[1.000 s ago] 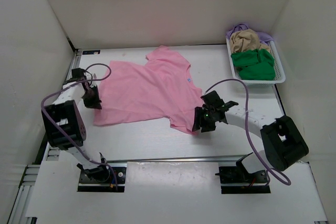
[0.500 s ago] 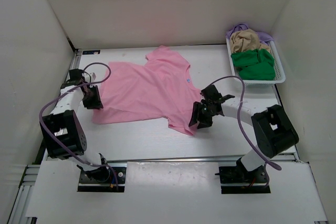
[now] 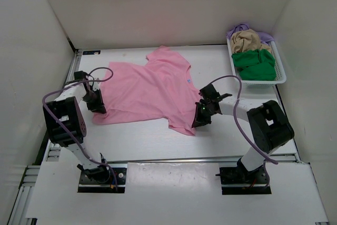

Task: Fold and stack the t-shirts
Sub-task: Flatten out the tshirt

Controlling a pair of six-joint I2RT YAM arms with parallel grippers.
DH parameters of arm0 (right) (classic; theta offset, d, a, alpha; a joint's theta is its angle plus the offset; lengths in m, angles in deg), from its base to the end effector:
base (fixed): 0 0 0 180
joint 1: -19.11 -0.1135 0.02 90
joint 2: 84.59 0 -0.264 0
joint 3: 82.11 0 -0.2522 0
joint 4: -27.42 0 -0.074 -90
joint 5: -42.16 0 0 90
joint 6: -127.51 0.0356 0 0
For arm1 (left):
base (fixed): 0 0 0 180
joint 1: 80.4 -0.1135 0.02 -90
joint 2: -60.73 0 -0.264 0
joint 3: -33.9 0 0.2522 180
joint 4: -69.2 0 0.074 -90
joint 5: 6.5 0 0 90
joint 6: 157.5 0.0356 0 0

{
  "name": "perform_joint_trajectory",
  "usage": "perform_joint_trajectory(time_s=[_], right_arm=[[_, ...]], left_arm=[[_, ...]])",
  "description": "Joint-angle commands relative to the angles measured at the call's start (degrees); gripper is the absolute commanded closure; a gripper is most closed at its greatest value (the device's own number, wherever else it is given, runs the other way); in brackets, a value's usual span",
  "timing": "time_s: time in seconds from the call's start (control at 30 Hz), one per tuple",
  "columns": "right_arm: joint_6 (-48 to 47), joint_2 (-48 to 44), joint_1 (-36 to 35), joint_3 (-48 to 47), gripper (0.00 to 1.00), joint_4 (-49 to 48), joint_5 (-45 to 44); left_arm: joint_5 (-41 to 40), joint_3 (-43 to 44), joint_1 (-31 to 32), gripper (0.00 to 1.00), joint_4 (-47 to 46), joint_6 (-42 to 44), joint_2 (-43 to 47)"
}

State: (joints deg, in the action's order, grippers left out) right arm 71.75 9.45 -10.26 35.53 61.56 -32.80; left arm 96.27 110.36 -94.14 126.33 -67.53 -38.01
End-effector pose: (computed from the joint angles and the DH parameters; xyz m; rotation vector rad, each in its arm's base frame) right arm 0.2548 0.1540 0.1455 0.0406 2.8515 0.6416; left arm 0.3064 0.0668 0.1719 -0.3198 2.9005 -0.2919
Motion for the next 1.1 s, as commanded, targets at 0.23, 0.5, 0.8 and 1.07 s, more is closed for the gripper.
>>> perform_joint_trajectory(time_s=[0.23,0.5,0.8,1.07], right_arm=[[-0.9,-3.1,1.1,2.3,1.0,1.8,-2.6],[-3.2,-4.8,4.9,4.0,1.0,3.2,-3.1],[-3.7,-5.4,4.9,4.5,1.0,3.2,-3.1],[-3.7,-5.4,4.9,4.5,1.0,3.7,-3.6]], left_arm=[[11.3,1.5,0.2,0.74,9.4,0.0,9.5],[-1.0,0.6,-3.8,0.59,4.2,0.0,5.6],[4.3,1.1,-3.8,0.46,4.8,0.0,1.1],[10.2,2.8,-3.8,0.72,6.4,0.0,-1.3]])
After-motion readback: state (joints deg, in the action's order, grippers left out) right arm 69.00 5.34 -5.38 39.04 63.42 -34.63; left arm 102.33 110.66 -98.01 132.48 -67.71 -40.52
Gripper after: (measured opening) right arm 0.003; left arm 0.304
